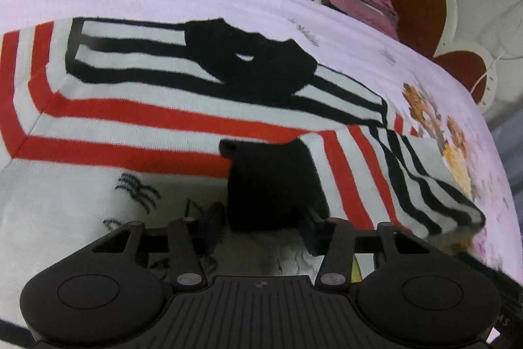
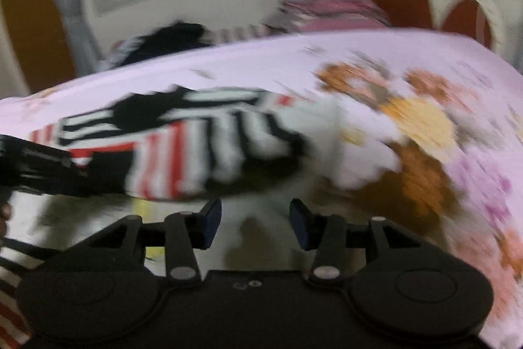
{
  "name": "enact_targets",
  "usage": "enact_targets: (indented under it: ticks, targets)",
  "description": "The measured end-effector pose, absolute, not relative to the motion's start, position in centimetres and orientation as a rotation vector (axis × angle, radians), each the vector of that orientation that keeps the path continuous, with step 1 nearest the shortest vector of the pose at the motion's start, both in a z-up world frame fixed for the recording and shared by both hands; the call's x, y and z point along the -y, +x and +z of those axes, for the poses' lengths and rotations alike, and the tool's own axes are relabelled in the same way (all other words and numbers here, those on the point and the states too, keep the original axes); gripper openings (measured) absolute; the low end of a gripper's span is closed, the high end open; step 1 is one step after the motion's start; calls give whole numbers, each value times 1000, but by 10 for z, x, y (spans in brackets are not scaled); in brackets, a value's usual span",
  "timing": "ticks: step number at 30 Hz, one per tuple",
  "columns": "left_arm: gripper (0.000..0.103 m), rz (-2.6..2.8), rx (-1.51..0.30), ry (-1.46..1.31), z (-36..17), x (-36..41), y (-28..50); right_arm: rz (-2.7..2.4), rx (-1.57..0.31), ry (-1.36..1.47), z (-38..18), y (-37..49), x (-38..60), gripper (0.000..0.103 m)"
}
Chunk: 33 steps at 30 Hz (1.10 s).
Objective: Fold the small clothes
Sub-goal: 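Carry the held sleeve across the sweater body with the right gripper and release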
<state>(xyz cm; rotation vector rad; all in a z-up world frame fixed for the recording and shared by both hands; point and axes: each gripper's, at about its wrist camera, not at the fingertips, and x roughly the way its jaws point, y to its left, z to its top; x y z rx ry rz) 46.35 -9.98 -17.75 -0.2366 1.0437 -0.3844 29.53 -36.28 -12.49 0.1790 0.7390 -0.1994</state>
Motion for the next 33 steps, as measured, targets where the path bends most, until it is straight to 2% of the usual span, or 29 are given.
enact_targets:
  ticks: [1,2,3,4,7,11,12,13,14,18,22,28,33]
  targets:
    - [47,-383,-1037,-232,-178,101,464,-213,-746,197,-129,296,369,45]
    - [29,-379,-1027,-222,-177,105,464,-220,-747,203,-133,297,371,45]
    - [17,-375,-1022,-210,-178,106,464,-222,-747,210,-135,299,374,45]
    - [11,-376,-1027,-212,-179,106,466,-221,-747,215,-138,299,375,46]
    - [8,-369,-1021,-250,-176,101,468,-219,-758,222,-144,307,374,46]
    - [7,-348,-908,-290,-149,79,462,-219,-778,249,-153,323,375,44]
    - [7,-334,-880,-299,-142,70,460,-219,-778,265,-153,325,376,42]
    - [7,-320,-862,-301,-138,61,460,-210,-780,290,-154,327,377,33]
    - [7,-295,-840,-300,-134,49,458,-212,-784,300,-155,329,378,30]
    - [7,-202,-860,-295,-145,13,459,-211,-792,304,-158,333,377,23]
    - [7,-168,-917,-269,-172,9,460,-214,-761,255,-152,324,372,16]
    - [7,-172,-930,-189,-178,21,460,-218,-809,244,-154,319,377,15]
    - [10,-162,-872,-164,-155,15,445,-193,-747,273,-130,301,383,31]
